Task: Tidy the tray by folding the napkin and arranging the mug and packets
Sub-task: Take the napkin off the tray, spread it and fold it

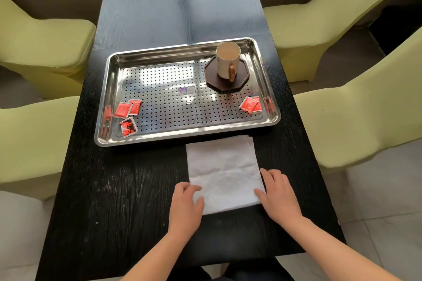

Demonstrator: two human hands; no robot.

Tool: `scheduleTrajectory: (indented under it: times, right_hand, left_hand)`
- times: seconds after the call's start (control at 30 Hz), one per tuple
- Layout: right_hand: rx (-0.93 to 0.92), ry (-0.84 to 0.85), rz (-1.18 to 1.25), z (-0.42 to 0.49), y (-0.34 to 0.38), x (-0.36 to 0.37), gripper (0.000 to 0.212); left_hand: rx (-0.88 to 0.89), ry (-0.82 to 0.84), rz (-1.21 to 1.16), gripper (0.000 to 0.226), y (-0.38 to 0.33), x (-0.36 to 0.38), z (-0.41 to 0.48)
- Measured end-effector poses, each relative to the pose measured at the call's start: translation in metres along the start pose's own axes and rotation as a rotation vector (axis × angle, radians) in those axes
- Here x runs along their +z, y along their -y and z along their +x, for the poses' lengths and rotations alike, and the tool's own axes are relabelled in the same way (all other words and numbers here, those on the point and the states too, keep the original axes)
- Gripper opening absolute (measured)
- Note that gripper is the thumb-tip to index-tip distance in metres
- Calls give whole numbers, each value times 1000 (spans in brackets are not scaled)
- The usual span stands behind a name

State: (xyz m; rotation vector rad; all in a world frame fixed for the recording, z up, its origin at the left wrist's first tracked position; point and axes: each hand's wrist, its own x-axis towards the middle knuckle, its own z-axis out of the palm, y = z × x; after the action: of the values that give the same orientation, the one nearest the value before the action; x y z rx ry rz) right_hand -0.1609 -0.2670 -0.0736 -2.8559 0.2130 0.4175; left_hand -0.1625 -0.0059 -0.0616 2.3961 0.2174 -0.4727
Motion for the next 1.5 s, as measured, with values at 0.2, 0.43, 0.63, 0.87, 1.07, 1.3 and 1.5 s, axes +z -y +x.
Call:
scheduleTrajectory:
  times: [0.2, 0.43, 0.63, 0.87, 1.07, 1.3, 1.5]
  right_hand:
    - [243, 86, 310, -5, 7, -6, 55]
    - [500, 96, 599, -4, 12, -4, 27]
    - [578, 200, 751, -6, 11, -3, 31]
    - [582, 248, 1017, -26, 12, -16, 13]
    - [443, 252, 1098, -47, 9, -22, 18]
    - [408, 315, 1293, -31, 6, -40, 42]
    - [224, 200, 924, 8, 19, -52, 14]
  left_hand:
    - [-401, -17, -321, 55, 1, -3, 4]
    - [-528, 82, -363, 26, -8, -5, 6]
    - [-516, 81, -447, 17, -7, -6, 3]
    - [-518, 90, -539, 6, 9, -14, -20]
    - [-475, 82, -604, 50, 10, -27, -29]
    - [-620, 34, -817, 16, -11, -49, -7]
    - [-533, 60, -878, 43, -16, -56, 27]
